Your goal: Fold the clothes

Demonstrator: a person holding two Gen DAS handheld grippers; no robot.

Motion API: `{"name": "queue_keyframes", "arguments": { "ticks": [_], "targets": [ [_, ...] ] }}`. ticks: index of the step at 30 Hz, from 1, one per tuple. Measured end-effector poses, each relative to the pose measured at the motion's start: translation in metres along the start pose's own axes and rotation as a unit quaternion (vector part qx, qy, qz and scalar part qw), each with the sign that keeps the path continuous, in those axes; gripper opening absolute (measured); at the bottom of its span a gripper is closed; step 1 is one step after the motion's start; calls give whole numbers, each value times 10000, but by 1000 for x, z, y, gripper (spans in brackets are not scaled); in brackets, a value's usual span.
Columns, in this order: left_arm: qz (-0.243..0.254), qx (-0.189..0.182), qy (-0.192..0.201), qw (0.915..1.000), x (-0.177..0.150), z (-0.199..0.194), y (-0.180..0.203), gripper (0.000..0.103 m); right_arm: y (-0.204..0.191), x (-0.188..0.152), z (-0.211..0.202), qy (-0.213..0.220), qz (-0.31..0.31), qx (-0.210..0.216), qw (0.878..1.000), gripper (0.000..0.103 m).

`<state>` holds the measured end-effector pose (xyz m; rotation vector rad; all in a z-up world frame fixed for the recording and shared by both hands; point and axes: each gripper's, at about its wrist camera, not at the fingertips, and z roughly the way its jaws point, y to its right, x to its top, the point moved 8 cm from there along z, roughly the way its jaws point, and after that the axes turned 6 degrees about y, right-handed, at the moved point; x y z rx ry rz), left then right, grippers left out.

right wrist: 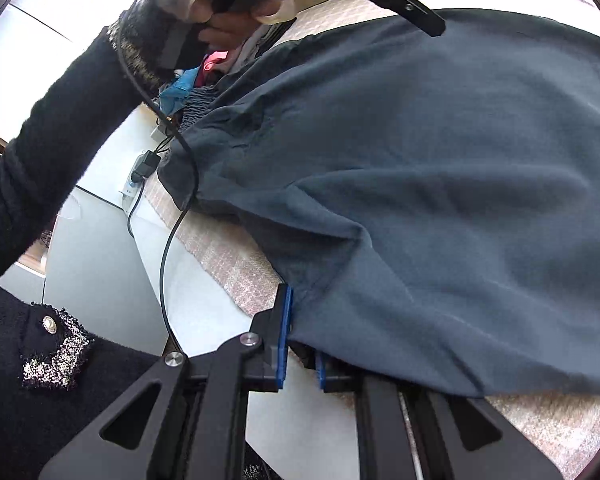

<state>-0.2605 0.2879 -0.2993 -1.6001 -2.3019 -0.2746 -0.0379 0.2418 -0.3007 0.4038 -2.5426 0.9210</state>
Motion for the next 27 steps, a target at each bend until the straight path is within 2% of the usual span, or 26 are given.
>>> {"name": "queue_keyframes", "arguments": {
  "ticks": [2, 5, 10, 14, 15, 16, 19, 22, 25, 26, 27],
  "targets": [
    [100, -81, -90, 9999, 6, 10, -2, 43, -3, 0, 0, 23, -73, -100, 9999, 10],
    [148, -124, -177, 9997, 11, 18, -7, 45, -8, 1, 4, -26, -232, -258, 9994, 10],
    [193, -357, -149, 9991, 20, 14, -10, 41, -16, 4, 10, -129, -481, -508, 9975, 10],
    [414, -356, -313, 9980, 16, 18, -5, 26, -16, 6, 12, -234, -556, -513, 9969, 10],
    [361, -384, -281, 9982, 16, 17, -6, 20, -16, 7, 12, -242, -581, -539, 9966, 10],
    [279, -392, -248, 9985, 18, 15, -8, 7, -16, 7, 13, -249, -597, -559, 9963, 10],
    [121, -380, -41, 9992, 24, 5, -12, 2, -16, 7, 12, -284, -680, -616, 9954, 10],
    [48, -326, 201, 9993, 31, -5, -18, 2, -18, 7, 14, -296, -746, -683, 9944, 10],
    [37, -151, 33, 9999, 26, 7, -24, 4, -24, 6, 17, -283, -935, -717, 9926, 10],
    [46, -79, -39, 10000, 23, 11, -25, 10, -26, 5, 18, -291, -1004, -710, 9920, 11],
    [42, -57, -96, 9999, 21, 13, -25, 11, -27, 5, 18, -315, -1036, -715, 9915, 11]
  ]
}}
